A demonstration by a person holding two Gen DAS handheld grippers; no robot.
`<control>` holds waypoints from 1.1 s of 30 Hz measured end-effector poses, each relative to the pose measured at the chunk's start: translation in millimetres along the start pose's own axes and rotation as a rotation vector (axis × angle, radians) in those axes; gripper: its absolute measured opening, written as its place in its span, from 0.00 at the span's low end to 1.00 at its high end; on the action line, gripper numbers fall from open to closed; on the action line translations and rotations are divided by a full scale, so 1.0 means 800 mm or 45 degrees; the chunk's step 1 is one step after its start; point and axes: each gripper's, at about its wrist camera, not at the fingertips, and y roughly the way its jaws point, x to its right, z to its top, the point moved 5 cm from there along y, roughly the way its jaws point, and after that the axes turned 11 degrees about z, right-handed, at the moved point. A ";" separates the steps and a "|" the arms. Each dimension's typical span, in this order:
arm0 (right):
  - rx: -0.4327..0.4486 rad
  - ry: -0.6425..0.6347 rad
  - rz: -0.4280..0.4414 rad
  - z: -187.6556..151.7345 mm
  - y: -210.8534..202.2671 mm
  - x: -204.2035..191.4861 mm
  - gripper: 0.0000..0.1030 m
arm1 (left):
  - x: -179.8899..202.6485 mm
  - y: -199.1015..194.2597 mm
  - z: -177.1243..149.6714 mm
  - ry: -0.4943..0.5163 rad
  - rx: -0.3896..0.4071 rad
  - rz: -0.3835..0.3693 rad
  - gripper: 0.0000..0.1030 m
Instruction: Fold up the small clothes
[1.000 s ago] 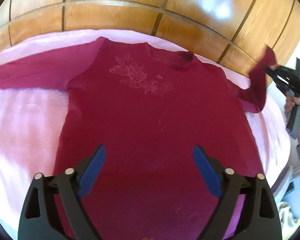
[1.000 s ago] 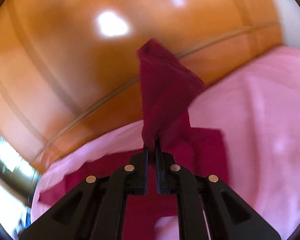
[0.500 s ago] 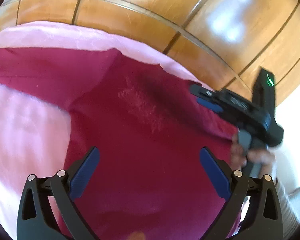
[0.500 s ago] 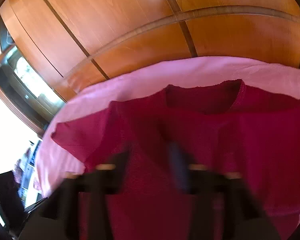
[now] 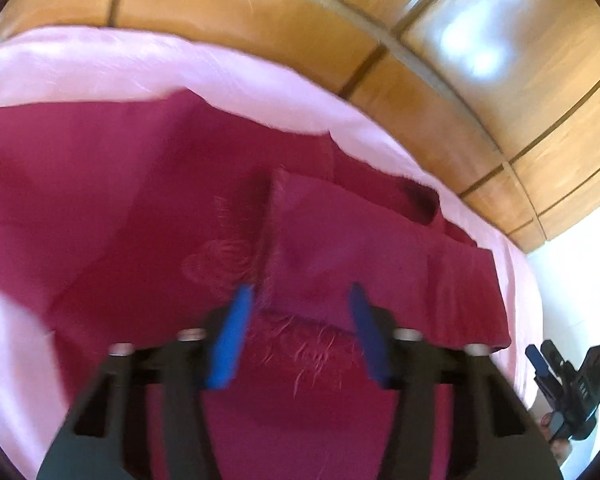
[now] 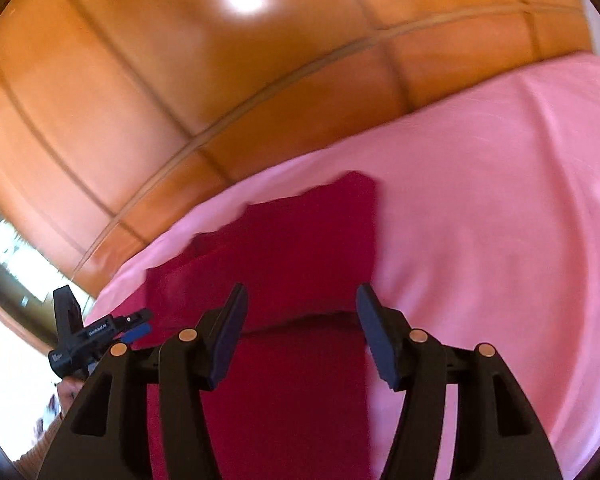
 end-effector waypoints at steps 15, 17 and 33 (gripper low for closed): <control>-0.150 -0.126 -0.073 0.004 0.127 -0.019 0.52 | -0.034 -0.011 0.025 0.024 0.149 0.210 0.03; -0.187 -0.135 -0.144 -0.008 0.152 -0.009 0.52 | -0.041 0.006 0.019 0.037 0.113 0.263 0.03; -0.214 -0.462 -0.373 -0.041 0.191 -0.035 0.84 | -0.201 -0.116 -0.029 -0.368 0.379 0.233 0.53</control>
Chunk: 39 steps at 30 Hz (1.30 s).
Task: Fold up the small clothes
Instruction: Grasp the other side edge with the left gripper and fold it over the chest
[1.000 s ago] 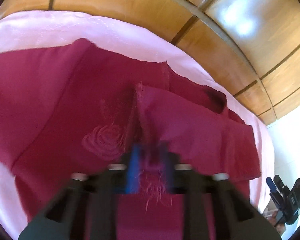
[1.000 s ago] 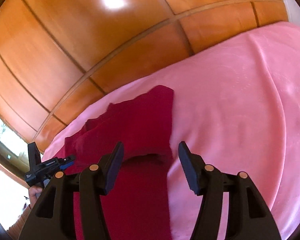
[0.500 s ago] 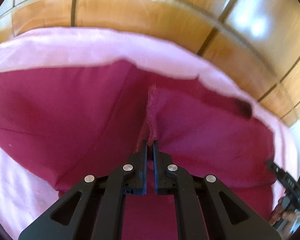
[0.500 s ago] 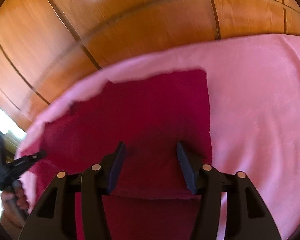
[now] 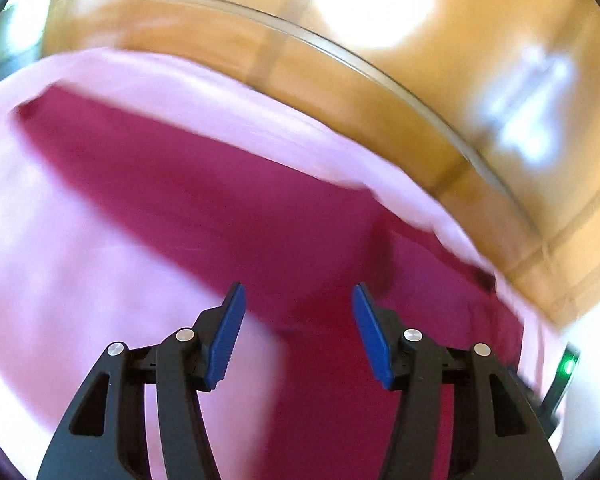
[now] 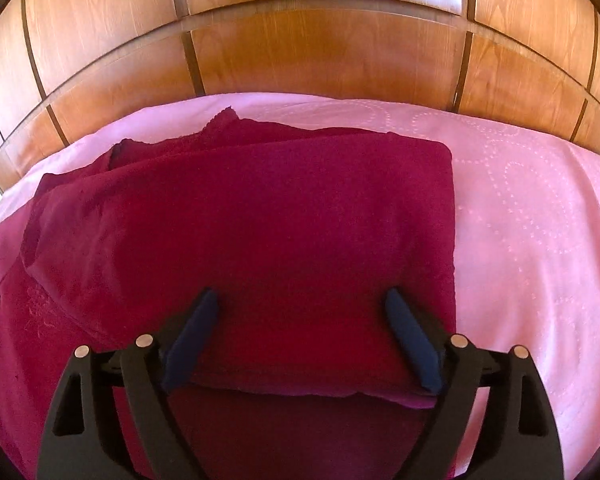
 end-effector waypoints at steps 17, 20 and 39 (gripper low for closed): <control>-0.008 -0.027 -0.050 0.002 0.002 -0.008 0.87 | -0.275 0.042 0.147 -0.564 -0.011 0.220 0.44; -0.010 -0.033 -0.059 0.002 0.003 -0.009 0.87 | -0.290 0.063 0.160 -0.607 -0.022 0.269 0.44; -0.011 -0.037 -0.065 0.000 0.005 -0.013 0.88 | -0.065 -0.010 0.150 0.048 0.253 -0.026 0.07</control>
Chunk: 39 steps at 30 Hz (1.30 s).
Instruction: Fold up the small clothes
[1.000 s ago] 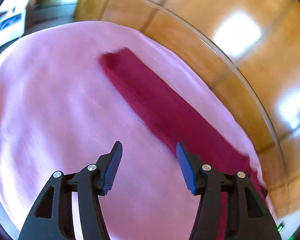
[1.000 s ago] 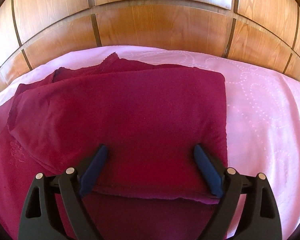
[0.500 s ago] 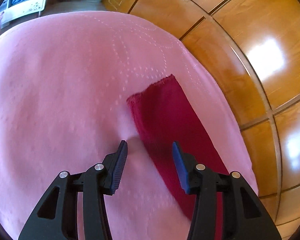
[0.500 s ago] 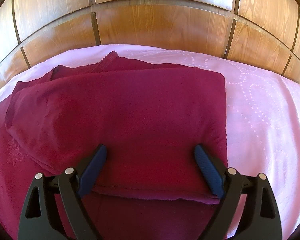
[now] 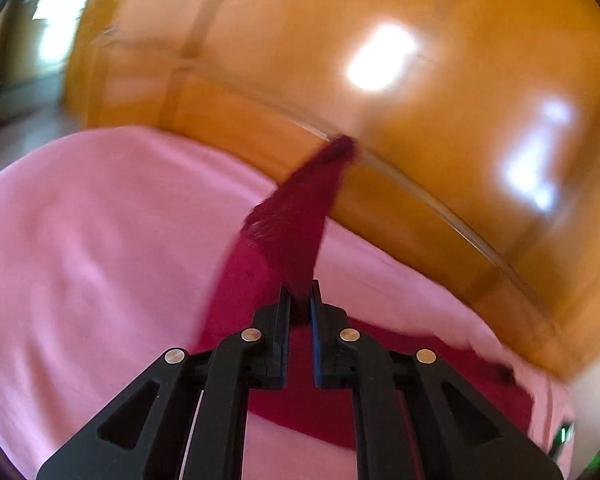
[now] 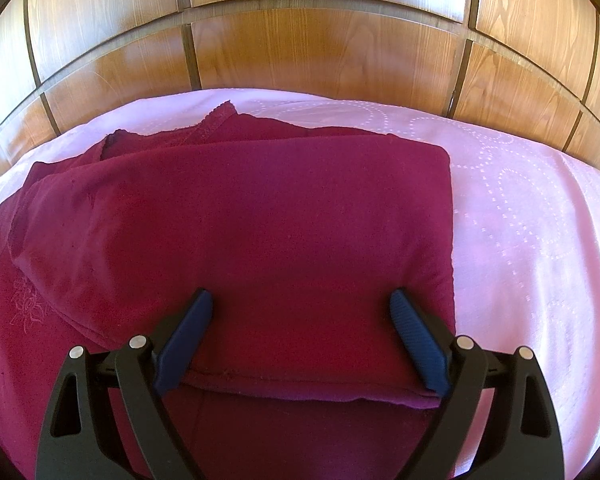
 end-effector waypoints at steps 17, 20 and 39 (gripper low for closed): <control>-0.005 0.018 0.024 0.003 -0.003 0.005 0.88 | 0.190 -0.003 -0.191 0.431 -0.226 -0.097 0.58; 0.015 0.028 0.015 0.012 -0.019 -0.003 0.85 | 0.172 -0.029 -0.210 0.438 -0.203 -0.095 0.58; -0.361 0.245 0.862 0.022 0.070 -0.286 0.09 | 0.121 -0.063 -0.292 0.471 -0.207 -0.106 0.64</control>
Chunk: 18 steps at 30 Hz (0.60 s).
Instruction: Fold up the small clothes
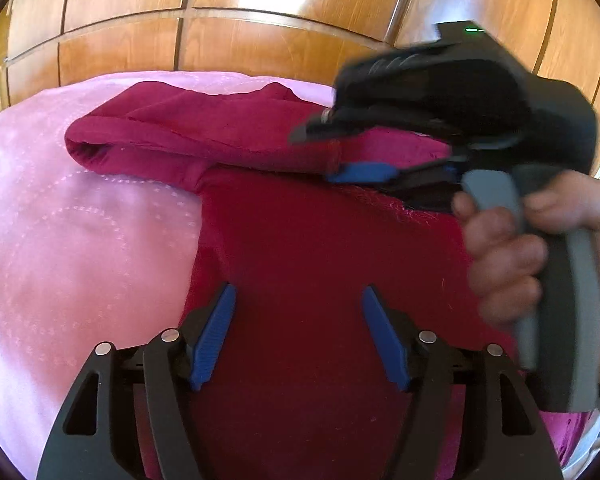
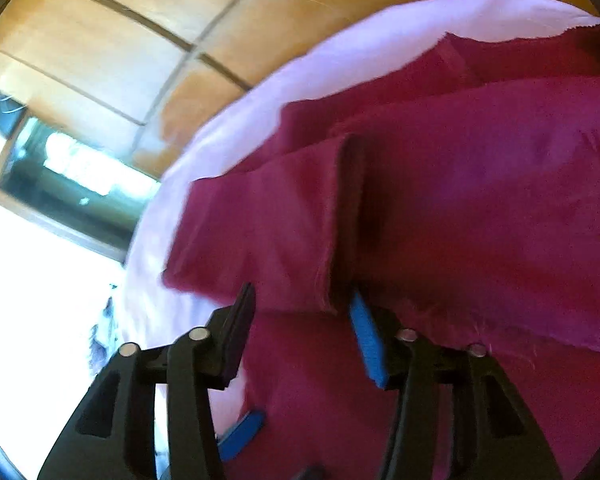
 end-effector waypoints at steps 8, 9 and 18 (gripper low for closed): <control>0.175 -0.354 -0.140 0.014 -0.076 -0.081 0.08 | 0.001 -0.005 -0.002 -0.021 0.007 -0.034 0.65; 0.208 -0.402 -0.161 0.016 -0.090 -0.092 0.08 | 0.001 -0.005 -0.002 -0.021 0.007 -0.033 0.65; 0.409 -0.484 -0.407 0.030 -0.247 -0.046 0.08 | 0.005 0.000 0.003 0.002 -0.001 -0.004 0.65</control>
